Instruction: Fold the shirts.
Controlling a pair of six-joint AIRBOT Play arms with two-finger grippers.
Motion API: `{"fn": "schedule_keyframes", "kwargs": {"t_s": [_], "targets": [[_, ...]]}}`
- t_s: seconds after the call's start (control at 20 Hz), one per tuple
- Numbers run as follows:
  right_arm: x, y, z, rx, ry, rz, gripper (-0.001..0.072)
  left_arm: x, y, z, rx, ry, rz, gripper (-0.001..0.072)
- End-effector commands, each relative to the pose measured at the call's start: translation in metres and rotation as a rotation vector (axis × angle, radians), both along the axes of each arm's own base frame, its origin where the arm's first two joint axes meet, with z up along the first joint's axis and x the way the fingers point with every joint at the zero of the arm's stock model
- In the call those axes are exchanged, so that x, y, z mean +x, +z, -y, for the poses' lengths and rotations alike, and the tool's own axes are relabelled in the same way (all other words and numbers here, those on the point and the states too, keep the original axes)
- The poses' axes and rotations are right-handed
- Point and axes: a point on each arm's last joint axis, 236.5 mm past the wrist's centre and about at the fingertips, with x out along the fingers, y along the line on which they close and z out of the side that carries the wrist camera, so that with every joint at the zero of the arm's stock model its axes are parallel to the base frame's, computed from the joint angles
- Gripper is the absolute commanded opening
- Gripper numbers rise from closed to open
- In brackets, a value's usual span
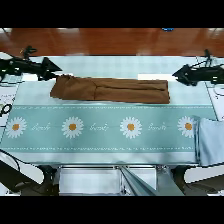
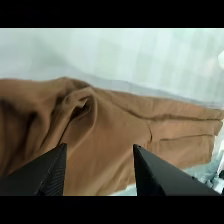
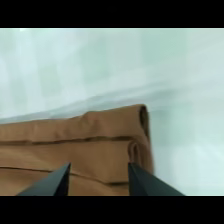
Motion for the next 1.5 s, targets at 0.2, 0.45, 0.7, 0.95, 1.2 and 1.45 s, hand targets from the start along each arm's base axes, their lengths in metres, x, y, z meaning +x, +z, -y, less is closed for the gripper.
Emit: {"fn": "schedule_keyframes", "kwargs": {"t_s": [0.2,0.45,0.7,0.95,1.2,1.45], "targets": [[-0.073,0.022,0.087,-0.117,-0.265,-0.026,0.0422,-0.027,0.122,-0.036,0.215,0.061,0.34,0.0505],[-0.089,-0.047,0.035,0.054,-0.243,-0.125,0.0423,-0.089,0.084,0.05,0.263,-0.044,0.38,0.0506],[-0.066,-0.081,-0.005,0.128,-0.157,-0.198,0.0423,-0.106,0.044,0.081,0.228,-0.125,0.288,0.0506],[-0.034,-0.092,-0.044,0.178,-0.076,-0.214,0.0422,-0.106,0.042,0.082,0.226,-0.127,0.282,0.0506],[-0.007,-0.083,-0.082,0.175,-0.006,-0.167,0.0139,-0.107,0.035,0.088,0.212,-0.14,0.261,0.0505],[-0.014,-0.042,-0.078,0.094,0.079,-0.107,0.0019,-0.132,0.026,0.108,0.143,-0.21,0.153,0.0024]]}}
